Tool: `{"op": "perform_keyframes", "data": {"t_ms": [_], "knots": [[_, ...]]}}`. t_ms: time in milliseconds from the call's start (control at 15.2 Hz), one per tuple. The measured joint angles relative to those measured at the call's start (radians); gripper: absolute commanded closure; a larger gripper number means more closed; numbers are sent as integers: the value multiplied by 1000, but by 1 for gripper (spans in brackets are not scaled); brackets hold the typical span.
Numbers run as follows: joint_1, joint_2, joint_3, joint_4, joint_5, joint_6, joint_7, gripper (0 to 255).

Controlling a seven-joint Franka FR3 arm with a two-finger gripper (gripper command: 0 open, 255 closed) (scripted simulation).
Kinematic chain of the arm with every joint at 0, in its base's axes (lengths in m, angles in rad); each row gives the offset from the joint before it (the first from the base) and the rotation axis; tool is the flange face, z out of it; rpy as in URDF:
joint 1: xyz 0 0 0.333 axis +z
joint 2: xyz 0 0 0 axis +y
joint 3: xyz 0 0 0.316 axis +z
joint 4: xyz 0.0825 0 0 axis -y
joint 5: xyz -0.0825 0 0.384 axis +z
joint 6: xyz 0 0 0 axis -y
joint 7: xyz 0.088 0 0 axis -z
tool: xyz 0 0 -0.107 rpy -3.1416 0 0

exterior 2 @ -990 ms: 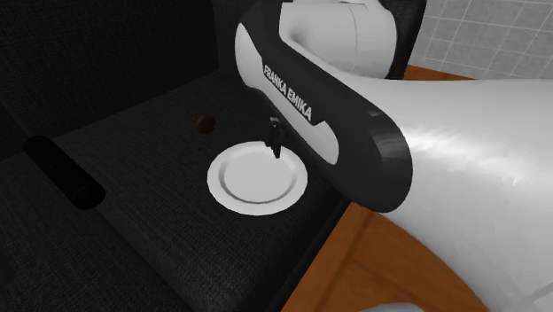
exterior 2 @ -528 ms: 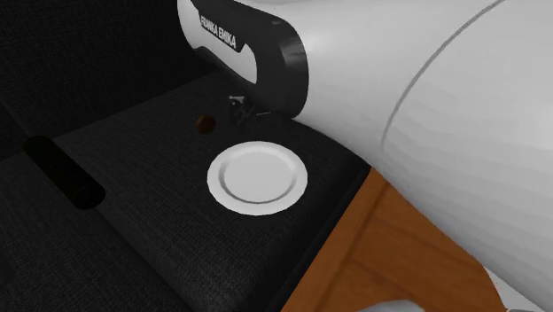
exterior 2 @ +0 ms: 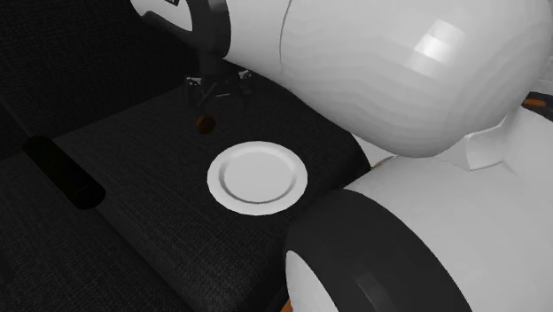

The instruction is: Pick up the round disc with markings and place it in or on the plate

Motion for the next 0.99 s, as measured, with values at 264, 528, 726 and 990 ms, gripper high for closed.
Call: {"op": "perform_keyframes", "data": {"t_ms": [264, 528, 726, 990], "knots": [[30, 140, 45, 169, -8, -58, 57, 0], [34, 150, 49, 137, -8, -20, 60, 0], [34, 140, 49, 92, -6, 15, 57, 0], [34, 136, 49, 75, -5, 28, 56, 0]]}}
